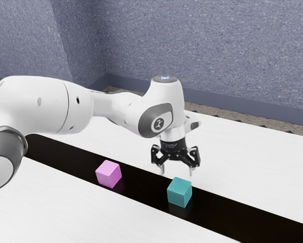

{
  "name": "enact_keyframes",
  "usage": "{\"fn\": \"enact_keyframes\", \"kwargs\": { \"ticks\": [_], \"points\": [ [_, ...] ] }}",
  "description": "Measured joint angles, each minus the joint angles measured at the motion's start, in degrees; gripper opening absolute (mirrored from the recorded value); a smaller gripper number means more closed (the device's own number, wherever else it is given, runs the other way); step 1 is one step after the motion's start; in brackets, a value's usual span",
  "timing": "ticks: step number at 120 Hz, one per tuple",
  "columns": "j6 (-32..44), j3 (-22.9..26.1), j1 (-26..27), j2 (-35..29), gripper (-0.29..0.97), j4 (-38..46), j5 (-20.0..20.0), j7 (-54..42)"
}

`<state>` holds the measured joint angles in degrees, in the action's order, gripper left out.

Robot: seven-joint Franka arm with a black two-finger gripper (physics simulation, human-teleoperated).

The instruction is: Pick up the blue block with one arm, and put the blue block on the pink block with one arm

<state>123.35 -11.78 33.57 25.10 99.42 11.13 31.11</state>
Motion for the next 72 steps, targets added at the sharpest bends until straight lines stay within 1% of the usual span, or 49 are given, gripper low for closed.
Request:
{"fn": "enact_keyframes", "kwargs": {
  "ticks": [17, 40, 72],
  "points": [
    [4.1, 0.3, 1.3, 0.2, 0.68, 0.5, -0.2, -4.2],
    [7.7, 0.0, 2.6, -2.0, 0.68, 6.9, -0.1, -9.1],
    [10.3, -0.1, 2.4, -2.1, 0.67, 8.2, 0.3, -14.9]
  ]
}}
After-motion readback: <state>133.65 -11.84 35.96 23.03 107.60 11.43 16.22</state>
